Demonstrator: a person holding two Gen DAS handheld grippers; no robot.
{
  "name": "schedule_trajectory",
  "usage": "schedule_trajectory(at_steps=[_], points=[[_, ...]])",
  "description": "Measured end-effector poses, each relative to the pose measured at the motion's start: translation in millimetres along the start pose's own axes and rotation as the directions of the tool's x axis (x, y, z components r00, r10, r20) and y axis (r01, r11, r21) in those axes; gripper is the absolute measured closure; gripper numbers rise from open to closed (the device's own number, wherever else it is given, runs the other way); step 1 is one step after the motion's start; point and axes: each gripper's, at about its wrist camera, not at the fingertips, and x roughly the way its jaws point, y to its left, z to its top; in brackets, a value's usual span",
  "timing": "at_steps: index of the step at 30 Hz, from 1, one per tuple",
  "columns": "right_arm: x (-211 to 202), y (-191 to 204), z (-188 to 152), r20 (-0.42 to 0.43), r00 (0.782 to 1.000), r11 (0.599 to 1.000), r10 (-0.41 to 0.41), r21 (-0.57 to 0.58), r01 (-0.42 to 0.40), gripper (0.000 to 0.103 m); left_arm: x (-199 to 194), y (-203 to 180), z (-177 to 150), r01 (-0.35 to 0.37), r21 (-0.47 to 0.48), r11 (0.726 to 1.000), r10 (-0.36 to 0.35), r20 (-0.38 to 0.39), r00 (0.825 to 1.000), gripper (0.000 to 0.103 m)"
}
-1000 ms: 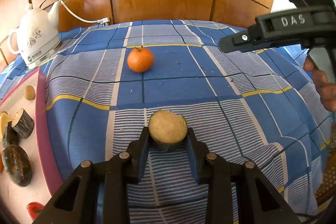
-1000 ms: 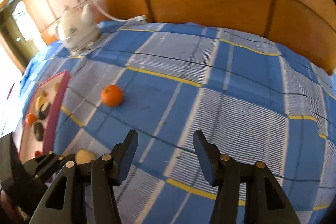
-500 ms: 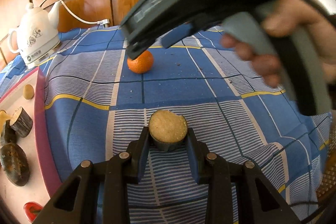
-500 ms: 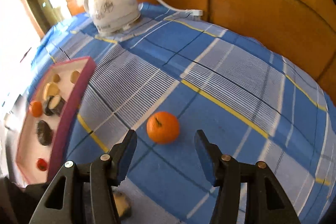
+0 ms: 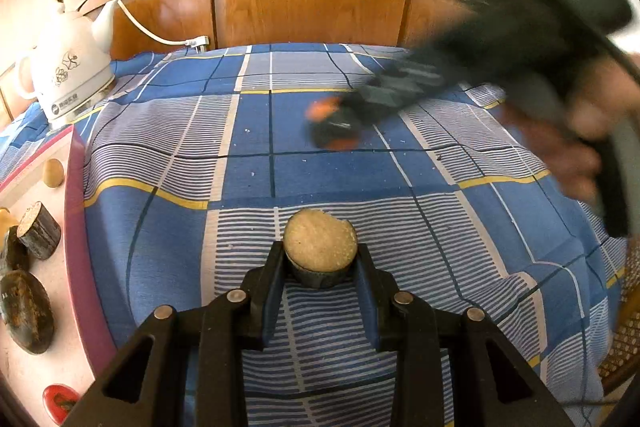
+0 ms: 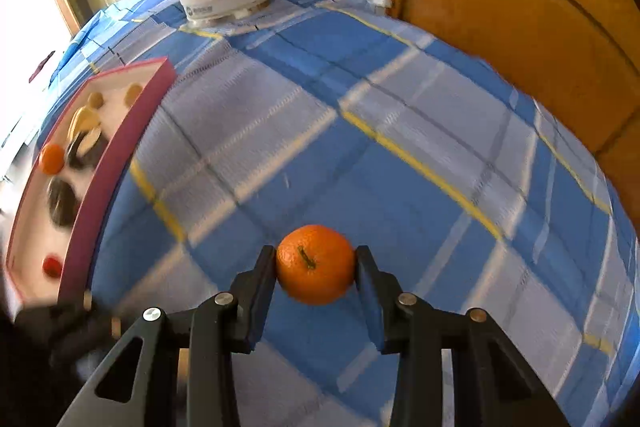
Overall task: Organize fruits
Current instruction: 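Carry the chunk over the tray with the left tool while the right tool holds the orange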
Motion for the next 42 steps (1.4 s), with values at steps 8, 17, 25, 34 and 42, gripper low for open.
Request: schedule_trajectory(at_steps=[8,17,25,34,42], points=[[-13.1,-30.1,-55.8,-0.030,0.999,0.990,-0.024,0.136,0.028,0.063,1.3,-4.3,1.6,-0.014,0.000,1.000,0.014,-0.008,1.000,0.069],[-11.4,-31.1,-53.3,-0.013,0.999,0.989,-0.050,0.135,0.051,0.063,2.2,-9.4,7.1,-0.046,0.015,0.999,0.047,-0.032,0.998,0.070],[-7.0,-31.2,-50.8,-0.012,0.999,0.990,-0.041,0.133,0.042,0.063,-7.8,-11.8,13.2,-0.054,0.011,0.998,0.054,-0.023,0.998,0.070],[-0.6,-31.8,-50.8,-0.032,0.999,0.989,-0.043,0.137,0.047,0.063,-42.1,-14.8,29.0,-0.043,-0.003,0.999,0.043,0.030,0.999,0.070],[-1.3,-33.3,-48.3,-0.032,0.999,0.986,-0.035,0.160,0.040,0.063,-62.6,-8.3,31.2,-0.055,-0.025,0.998,0.057,0.045,0.997,0.070]])
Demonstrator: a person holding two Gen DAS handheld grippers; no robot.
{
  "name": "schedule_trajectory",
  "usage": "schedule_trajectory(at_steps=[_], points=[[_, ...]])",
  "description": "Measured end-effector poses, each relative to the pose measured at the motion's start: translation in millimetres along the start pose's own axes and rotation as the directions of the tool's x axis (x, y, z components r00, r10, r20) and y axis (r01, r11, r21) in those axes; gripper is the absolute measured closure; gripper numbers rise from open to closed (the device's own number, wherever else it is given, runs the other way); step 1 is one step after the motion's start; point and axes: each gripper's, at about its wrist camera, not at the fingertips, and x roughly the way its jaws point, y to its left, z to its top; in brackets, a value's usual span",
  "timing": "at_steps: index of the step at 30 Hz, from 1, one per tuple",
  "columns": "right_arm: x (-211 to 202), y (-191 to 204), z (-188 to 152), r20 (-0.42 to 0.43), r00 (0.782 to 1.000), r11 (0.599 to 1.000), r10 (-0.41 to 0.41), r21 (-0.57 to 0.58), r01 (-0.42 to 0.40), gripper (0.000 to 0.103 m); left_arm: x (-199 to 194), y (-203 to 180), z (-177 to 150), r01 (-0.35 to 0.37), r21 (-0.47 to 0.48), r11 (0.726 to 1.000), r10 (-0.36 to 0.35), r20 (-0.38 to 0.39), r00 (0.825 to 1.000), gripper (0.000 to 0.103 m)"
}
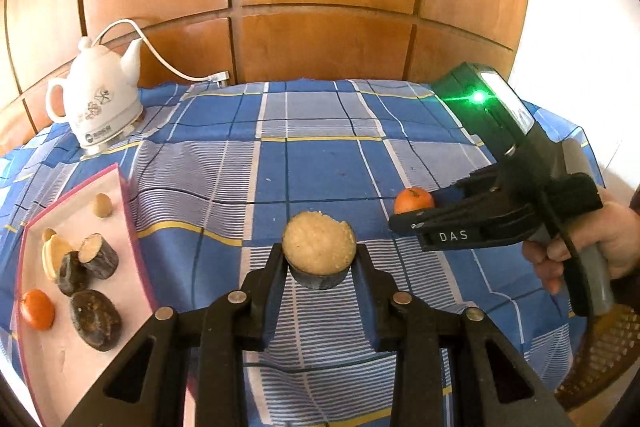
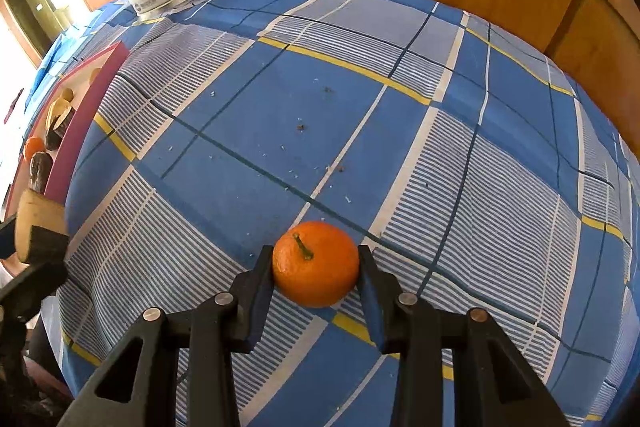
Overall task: Organize fruits
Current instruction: 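Carry the chunk over the tray with the left tool while the right tool holds the orange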
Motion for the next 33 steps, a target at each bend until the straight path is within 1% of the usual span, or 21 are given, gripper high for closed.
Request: schedule_trajectory(at_steps=[14,16,17,19,20,22,26,29,31,33], points=[[-8.1,-3.2,4.1,0.022,0.999,0.999,0.034,0.021,-0.034,0.060,-15.2,13.9,-1.5,-0.043,-0.023,0.999,0.043,0.011,0.999,0.070],[-8.6,-5.0,4.3,0.023,0.999,0.998,0.048,0.030,-0.048,0.057,-15.2,15.6,-2.0,-0.047,-0.026,0.999,0.047,0.009,0.999,0.070],[-10.0,-5.9,4.6,0.029,0.998,0.998,0.056,0.039,-0.057,0.055,-15.3,16.2,-2.1,-0.048,-0.028,0.998,0.048,0.009,0.999,0.070],[-14.6,-7.9,5.6,0.050,0.995,0.995,0.081,0.057,-0.084,0.047,-15.7,17.3,-2.6,-0.050,-0.030,0.998,0.051,0.009,0.999,0.070],[-16.5,-9.4,6.1,0.059,0.994,0.993,0.093,0.066,-0.096,0.046,-16.0,17.7,-2.7,-0.051,-0.031,0.998,0.051,0.008,0.999,0.070],[-19.6,-12.7,7.3,0.071,0.992,0.990,0.109,0.084,-0.115,0.045,-16.2,19.0,-3.1,-0.051,-0.037,0.998,0.052,0.007,0.999,0.070],[-31.7,-24.9,10.6,0.126,0.983,0.978,0.136,0.143,-0.153,0.045,-18.0,25.6,-3.9,-0.051,-0.056,0.997,0.051,0.004,0.999,0.070],[-43.6,-38.4,12.1,0.179,0.974,0.963,0.136,0.206,-0.172,0.045,-22.4,34.5,-5.6,-0.056,-0.082,0.995,0.057,0.006,0.998,0.070],[-46.6,-42.5,12.7,0.181,0.975,0.961,0.130,0.220,-0.169,0.045,-26.1,43.0,-7.2,-0.066,-0.103,0.993,0.067,0.007,0.998,0.070],[-45.8,-43.1,12.6,0.166,0.979,0.963,0.117,0.223,-0.152,0.045,-29.9,54.1,-9.1,-0.078,-0.131,0.988,0.079,0.005,0.997,0.070]])
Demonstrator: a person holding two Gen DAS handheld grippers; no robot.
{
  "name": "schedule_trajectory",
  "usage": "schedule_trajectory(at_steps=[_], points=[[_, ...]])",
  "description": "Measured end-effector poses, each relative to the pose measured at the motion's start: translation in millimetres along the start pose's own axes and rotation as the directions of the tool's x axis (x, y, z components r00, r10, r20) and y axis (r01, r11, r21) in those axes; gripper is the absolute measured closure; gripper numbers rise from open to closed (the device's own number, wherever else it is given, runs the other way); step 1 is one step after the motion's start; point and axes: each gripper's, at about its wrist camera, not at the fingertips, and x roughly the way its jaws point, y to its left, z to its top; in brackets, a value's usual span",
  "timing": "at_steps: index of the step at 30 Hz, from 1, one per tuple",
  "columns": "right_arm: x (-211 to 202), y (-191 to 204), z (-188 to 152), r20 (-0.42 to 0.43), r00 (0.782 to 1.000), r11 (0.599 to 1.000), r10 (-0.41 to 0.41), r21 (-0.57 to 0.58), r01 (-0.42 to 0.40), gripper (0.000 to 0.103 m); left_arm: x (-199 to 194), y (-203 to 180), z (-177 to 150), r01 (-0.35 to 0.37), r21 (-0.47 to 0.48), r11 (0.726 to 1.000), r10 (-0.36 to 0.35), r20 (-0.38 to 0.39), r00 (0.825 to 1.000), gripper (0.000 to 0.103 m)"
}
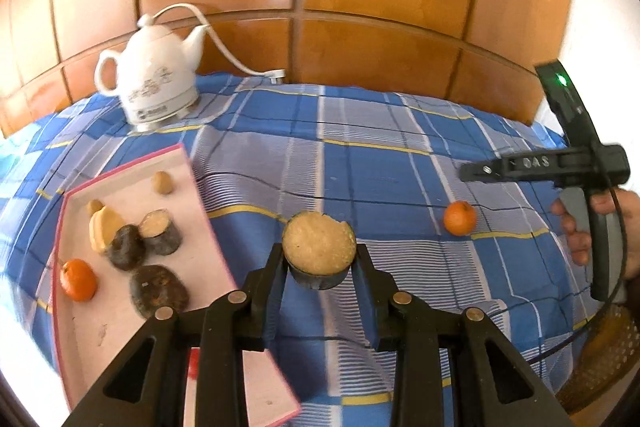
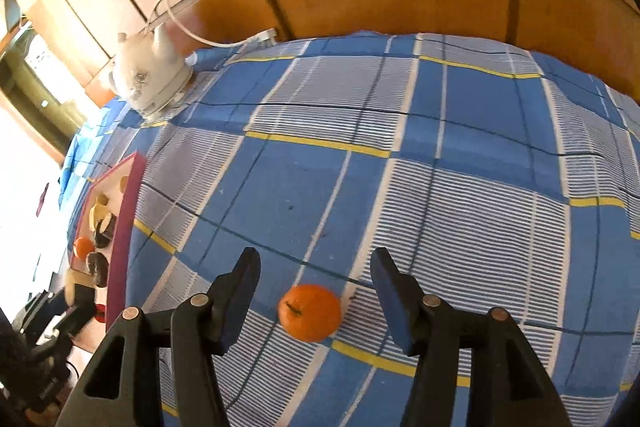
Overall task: Organize fruits
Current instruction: 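Carry the chunk over the tray with the left tool while the right tool holds the orange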
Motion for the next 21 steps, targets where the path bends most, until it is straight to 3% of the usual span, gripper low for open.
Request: schedule_trajectory(at_steps=[15,17,18,21], points=[[37.2,27.3,-25.7,-0.130,0.984,0.974,-0.125,-0.206,0.096,0.045,-21.0,68.7,-15.6,-0.091,-0.162,0.982,0.093,0.002,0.996,0.070],[40.4,30.3,-28.3,-0.134,0.982,0.968,-0.136,-0.230,0.103,0.052,-21.7,77.4,-17.5,-0.097,-0.190,0.977,0.098,-0.006,0.995,0.070],[41.7,31.8,-29.7,-0.131,0.979,0.961,-0.155,-0.248,0.119,0.063,-22.8,82.6,-18.5,-0.103,-0.204,0.974,0.103,-0.008,0.995,0.070],[40.2,35.3,-32.7,-0.108,0.977,0.950,-0.182,-0.277,0.147,0.063,-28.4,99.2,-21.5,-0.133,-0.242,0.961,0.135,-0.008,0.991,0.070]])
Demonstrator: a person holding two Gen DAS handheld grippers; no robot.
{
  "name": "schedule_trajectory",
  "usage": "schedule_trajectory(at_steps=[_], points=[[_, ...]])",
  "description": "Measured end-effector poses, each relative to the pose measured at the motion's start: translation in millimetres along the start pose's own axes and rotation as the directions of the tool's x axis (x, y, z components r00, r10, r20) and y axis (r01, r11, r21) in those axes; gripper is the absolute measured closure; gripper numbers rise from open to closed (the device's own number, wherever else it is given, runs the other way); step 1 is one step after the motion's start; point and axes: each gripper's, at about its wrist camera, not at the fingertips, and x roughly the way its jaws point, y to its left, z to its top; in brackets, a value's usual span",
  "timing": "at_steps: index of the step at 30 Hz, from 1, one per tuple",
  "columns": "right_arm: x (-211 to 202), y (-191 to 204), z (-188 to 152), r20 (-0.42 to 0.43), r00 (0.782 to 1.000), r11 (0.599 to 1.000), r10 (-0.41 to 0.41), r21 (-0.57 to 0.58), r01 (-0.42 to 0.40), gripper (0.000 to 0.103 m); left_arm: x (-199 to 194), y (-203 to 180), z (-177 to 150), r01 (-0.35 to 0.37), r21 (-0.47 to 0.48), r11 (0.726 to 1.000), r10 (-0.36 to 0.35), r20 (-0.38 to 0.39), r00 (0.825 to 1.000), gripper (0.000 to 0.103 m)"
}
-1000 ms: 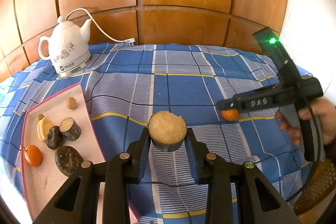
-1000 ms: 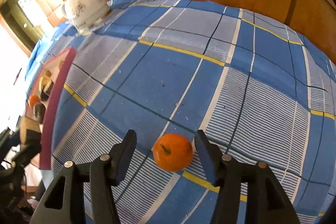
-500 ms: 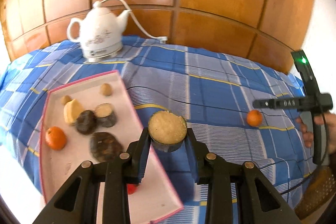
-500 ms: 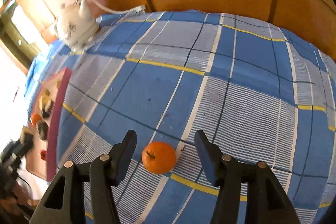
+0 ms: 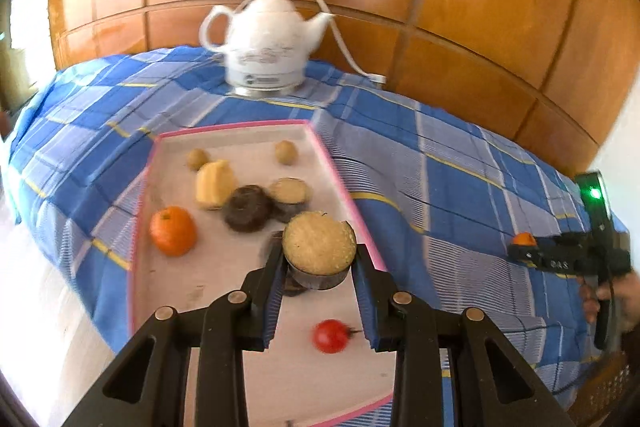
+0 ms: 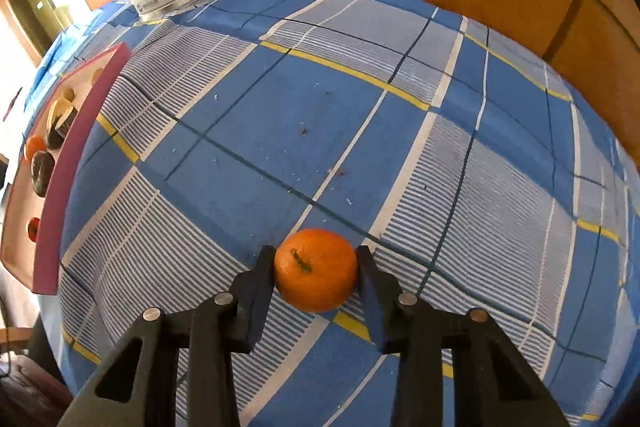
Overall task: Organize fruits
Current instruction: 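Carry the chunk over the tray with the left tool while the right tool holds the orange, then open the left tool to release the chunk into the tray, then carry the orange in the right tool toward the tray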
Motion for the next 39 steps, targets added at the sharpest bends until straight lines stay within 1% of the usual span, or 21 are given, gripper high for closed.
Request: schedule_trajectory(at_steps=[2,7,10,12,15,16,20,24,25,28,30,31,35,39], points=[[-0.6,1.2,-1.3,0.003,1.000,1.000,-0.018,-0.014,0.018,0.063,-2.3,14.7,0.7,-0.023,-0.033,0.999,0.023,0.002,1.000,0.070],[-1.0,4.0,-1.1,0.002,1.000,0.999,-0.023,-0.024,0.023,0.063,-8.4,59.9,-2.8,-0.093,-0.140,0.986,0.093,-0.006,0.996,0.070],[-1.5,5.0,-1.3,0.001,1.000,0.999,-0.020,-0.026,0.020,0.063,-5.7,77.5,-9.2,-0.110,-0.184,0.977,0.105,-0.036,0.994,0.070],[-0.6,5.2,-0.6,0.000,1.000,1.000,-0.017,-0.025,0.017,0.063,-2.0,79.7,-13.3,-0.108,-0.185,0.977,0.100,-0.054,0.994,0.070],[0.0,6.0,-0.1,-0.001,1.000,1.000,-0.013,-0.026,0.013,0.063,5.8,76.1,-15.6,-0.085,-0.182,0.980,0.072,-0.074,0.995,0.070],[0.0,6.2,-0.1,0.000,1.000,1.000,-0.013,-0.025,0.013,0.063,8.9,74.1,-14.6,-0.075,-0.177,0.981,0.062,-0.075,0.995,0.070],[0.3,6.3,-0.2,0.000,1.000,1.000,-0.011,-0.025,0.011,0.063,23.9,70.2,-8.0,-0.072,-0.161,0.984,0.058,-0.090,0.994,0.070],[-0.1,6.4,-0.4,0.000,1.000,1.000,-0.011,-0.025,0.011,0.063,41.1,67.2,-2.1,-0.078,-0.133,0.988,0.064,-0.106,0.992,0.069],[0.0,6.4,-0.4,-0.001,1.000,1.000,-0.011,-0.025,0.011,0.063,45.6,66.8,-1.2,-0.086,-0.122,0.989,0.073,-0.107,0.992,0.067],[0.1,6.0,-0.3,-0.001,1.000,1.000,-0.010,-0.024,0.010,0.063,53.9,69.7,-2.7,-0.105,-0.121,0.987,0.090,-0.119,0.989,0.065],[0.5,6.1,-0.1,-0.002,1.000,1.000,-0.010,-0.024,0.010,0.063,54.3,71.0,-5.9,-0.108,-0.126,0.986,0.092,-0.123,0.988,0.063],[0.6,6.1,0.1,-0.002,1.000,1.000,-0.010,-0.023,0.010,0.063,53.6,71.2,-7.0,-0.109,-0.128,0.986,0.093,-0.123,0.988,0.061],[0.9,5.9,0.8,-0.002,1.000,1.000,-0.011,-0.025,0.011,0.063,44.1,70.9,-10.4,-0.121,-0.138,0.983,0.108,-0.101,0.989,0.056],[1.2,6.5,0.8,-0.001,1.000,1.000,-0.012,-0.026,0.012,0.063,32.8,68.1,-14.0,-0.137,-0.139,0.981,0.127,-0.080,0.989,0.055]])
